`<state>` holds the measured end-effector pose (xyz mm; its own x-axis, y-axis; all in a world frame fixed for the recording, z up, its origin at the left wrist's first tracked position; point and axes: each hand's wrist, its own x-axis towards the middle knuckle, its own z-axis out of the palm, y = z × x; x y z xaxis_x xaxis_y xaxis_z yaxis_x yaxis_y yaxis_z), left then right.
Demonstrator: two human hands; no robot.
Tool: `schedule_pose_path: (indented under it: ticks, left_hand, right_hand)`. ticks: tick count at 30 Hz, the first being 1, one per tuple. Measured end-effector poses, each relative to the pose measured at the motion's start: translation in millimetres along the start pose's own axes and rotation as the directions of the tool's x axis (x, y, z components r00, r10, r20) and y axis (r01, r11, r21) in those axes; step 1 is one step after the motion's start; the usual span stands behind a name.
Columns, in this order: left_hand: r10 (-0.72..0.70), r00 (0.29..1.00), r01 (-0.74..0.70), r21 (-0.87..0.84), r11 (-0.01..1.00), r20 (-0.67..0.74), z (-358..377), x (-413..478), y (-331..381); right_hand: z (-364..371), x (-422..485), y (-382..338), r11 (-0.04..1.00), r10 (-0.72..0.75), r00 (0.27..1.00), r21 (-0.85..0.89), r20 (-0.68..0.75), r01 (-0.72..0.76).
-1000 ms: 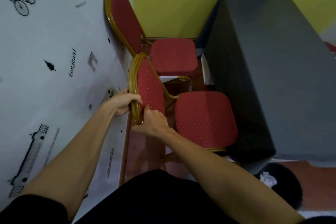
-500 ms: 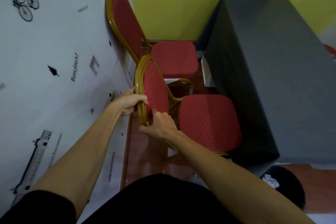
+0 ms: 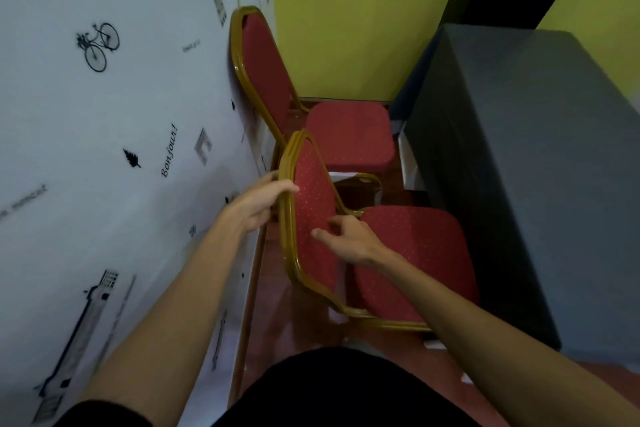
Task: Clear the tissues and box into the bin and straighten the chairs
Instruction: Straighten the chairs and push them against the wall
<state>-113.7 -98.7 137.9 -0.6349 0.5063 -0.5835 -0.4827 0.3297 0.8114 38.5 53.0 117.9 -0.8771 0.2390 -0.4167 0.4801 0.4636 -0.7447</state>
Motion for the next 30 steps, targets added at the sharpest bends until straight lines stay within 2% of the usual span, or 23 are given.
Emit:
schedule_pose_path:
  ticks: [4,7,10,20,23,27,30]
  left_hand:
    - [0.038,0.99,-0.055,-0.118,0.992,-0.136,-16.0,4.3,34.4]
    - [0.06,0.977,-0.08,-0.09,0.993,-0.205,-27.2,6.9,54.7]
    - [0.086,0.961,-0.115,-0.097,0.989,-0.262,-37.0,7.5,67.6]
    - [0.082,0.954,-0.097,-0.041,0.994,-0.289,-70.7,48.1,122.8]
    - [0.063,0.957,-0.06,0.02,0.998,-0.283,-85.8,87.2,147.8]
    - [-0.024,0.973,0.058,0.144,0.988,-0.228,-110.2,153.0,185.6]
    - [-0.049,0.95,0.123,0.228,0.966,-0.307,-133.0,204.9,212.9]
  right_hand:
    - [-29.2,28.1,-14.2,1.0,-0.021,0.997,0.003,-0.068,0.021]
    - [-48.2,52.2,-29.1,0.997,-0.046,0.993,0.063,-0.107,0.053]
    - [-66.0,73.2,-44.2,0.994,-0.086,0.985,0.054,-0.15,0.095]
    - [-91.2,148.6,-105.2,0.987,-0.102,0.974,0.1,-0.202,0.124]
    - [-97.0,188.5,-127.6,0.988,-0.098,0.973,0.093,-0.209,0.12]
    - [-97.3,244.4,-145.1,0.983,-0.054,0.973,0.16,-0.224,0.091]
    - [-90.4,279.5,-148.3,0.974,-0.011,0.979,0.221,-0.203,0.057]
